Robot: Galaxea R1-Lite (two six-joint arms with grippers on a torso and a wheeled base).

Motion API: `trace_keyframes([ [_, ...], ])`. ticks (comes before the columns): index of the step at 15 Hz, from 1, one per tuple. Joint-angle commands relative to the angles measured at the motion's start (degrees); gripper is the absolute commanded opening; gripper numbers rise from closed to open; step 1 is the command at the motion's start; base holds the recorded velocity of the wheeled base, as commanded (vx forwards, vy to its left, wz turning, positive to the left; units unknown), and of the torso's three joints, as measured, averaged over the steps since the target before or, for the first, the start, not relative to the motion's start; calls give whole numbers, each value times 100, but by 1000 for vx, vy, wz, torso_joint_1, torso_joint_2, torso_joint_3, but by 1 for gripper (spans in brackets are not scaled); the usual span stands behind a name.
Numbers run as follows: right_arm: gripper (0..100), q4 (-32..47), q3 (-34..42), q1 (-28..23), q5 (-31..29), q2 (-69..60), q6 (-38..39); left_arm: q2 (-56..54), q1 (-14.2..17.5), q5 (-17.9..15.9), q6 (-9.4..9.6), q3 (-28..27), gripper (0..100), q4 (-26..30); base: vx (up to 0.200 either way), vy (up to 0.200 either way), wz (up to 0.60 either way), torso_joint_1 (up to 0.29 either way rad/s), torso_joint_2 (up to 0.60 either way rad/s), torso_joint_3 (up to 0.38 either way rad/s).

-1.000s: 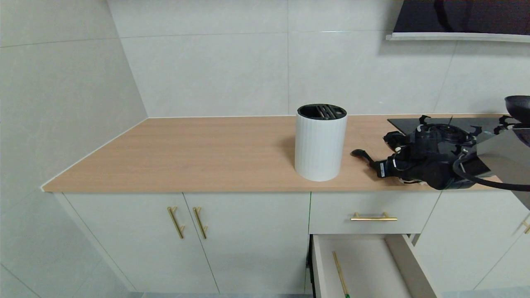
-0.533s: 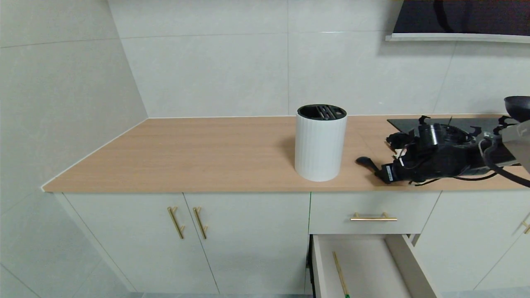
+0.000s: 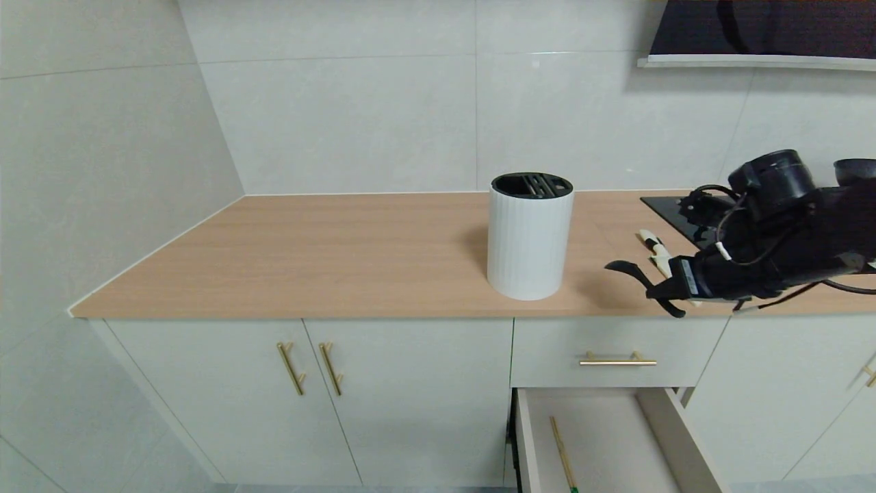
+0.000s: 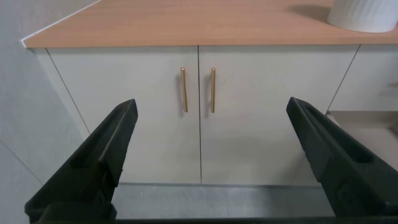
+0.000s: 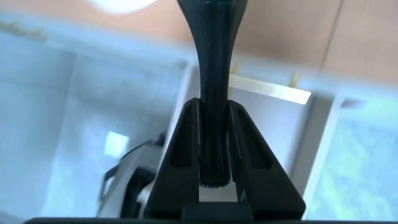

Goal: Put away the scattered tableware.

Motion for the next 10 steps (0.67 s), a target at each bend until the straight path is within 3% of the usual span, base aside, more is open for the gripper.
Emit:
trace_keyframes([
  [1,0,8,950,75,2,-1245,87,1,7,9,-1,0,100,0,0,0,0,0,0,0],
  [3,0,-256,1530,75,11,-1570,70,1,-1,0,-1,0,100,0,0,0,0,0,0,0],
  [6,0,-1803,2892,57,-16,-1877,61,1,7,9,-1,0,100,0,0,0,0,0,0,0],
  [10,0,-2480,3279,40,-218,-1596,43,1,-1,9,-1,0,100,0,0,0,0,0,0,0],
])
